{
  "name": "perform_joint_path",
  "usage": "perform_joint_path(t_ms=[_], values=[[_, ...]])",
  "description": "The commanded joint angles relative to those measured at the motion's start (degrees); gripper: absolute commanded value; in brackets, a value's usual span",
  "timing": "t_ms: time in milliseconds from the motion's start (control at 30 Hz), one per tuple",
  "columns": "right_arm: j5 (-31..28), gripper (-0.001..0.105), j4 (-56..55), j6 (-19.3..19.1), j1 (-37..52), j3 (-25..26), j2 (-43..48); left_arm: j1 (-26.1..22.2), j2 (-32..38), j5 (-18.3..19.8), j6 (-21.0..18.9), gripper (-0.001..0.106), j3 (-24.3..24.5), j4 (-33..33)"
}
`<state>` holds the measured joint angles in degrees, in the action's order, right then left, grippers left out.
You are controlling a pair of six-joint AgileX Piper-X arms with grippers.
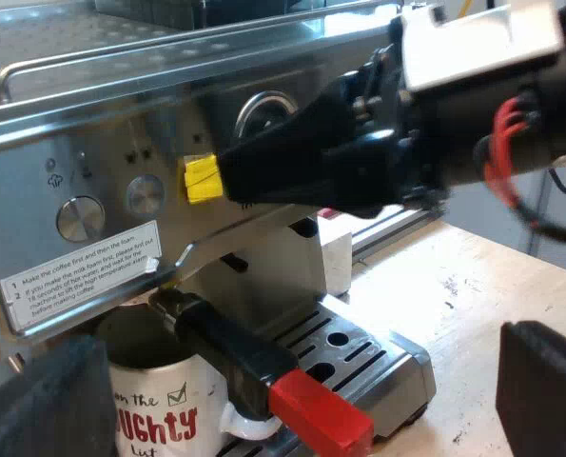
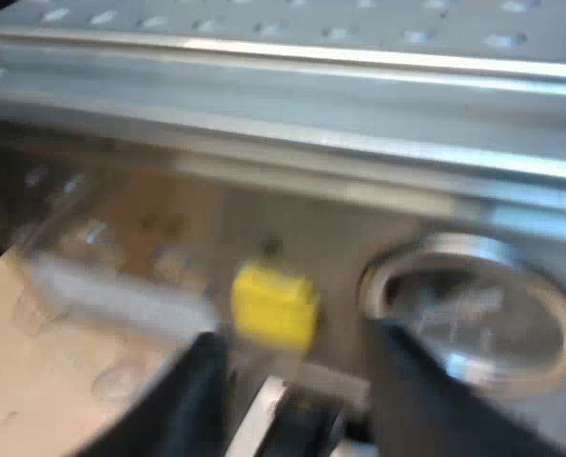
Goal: Place mug into machine
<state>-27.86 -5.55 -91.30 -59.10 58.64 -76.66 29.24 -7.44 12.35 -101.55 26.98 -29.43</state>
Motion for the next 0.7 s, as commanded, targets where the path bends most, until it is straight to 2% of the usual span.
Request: perform_joint_path(t_ms=[33,100,167,200,267,300,367,533,633,700], values=[[2.56,0.088,-5.60,-0.41,-3.23,0.70,6.29,0.19,0.15,0.30,-0.75,0.082,1.24,0.62],[2.82,0.087,-7.51,-1.38,-4.72,0.70,8.80,0.19,0.15,0.30,-2.44,0.082,2.46,0.62],[2.81,0.087,-9.66,-5.15,-6.18,0.70,11.91,0.09,0.15,0.30,-3.36,0.082,3.68,0.62],[2.81,0.087,-10.66,-6.13,-6.43,0.70,13.53,0.08,0.21,-0.84,-4.84,0.082,5.00,0.62],[2.97,0.088,-12.04,-5.73,-6.08,0.70,15.80,0.08,0.21,-2.91,-7.11,0.082,5.75,0.62],[3.17,0.088,-13.46,-5.19,-4.83,0.70,17.38,0.08,-0.38,-5.44,-10.03,0.082,6.79,0.62],[4.23,0.088,-16.10,-4.13,-2.75,0.70,19.49,0.08,-1.44,-7.06,-12.60,0.082,8.10,0.62],[6.28,0.088,-27.22,-2.73,5.10,2.75,25.43,-0.14,-6.66,-7.92,-13.00,0.082,12.37,0.62],[6.75,0.088,-33.66,-3.56,11.19,4.40,28.82,-2.44,-10.94,-7.80,-13.00,0.082,15.15,0.22],[9.07,0.088,-36.94,-4.07,15.66,4.77,30.77,-4.78,-13.75,-6.93,-13.13,0.082,16.90,-0.77]])
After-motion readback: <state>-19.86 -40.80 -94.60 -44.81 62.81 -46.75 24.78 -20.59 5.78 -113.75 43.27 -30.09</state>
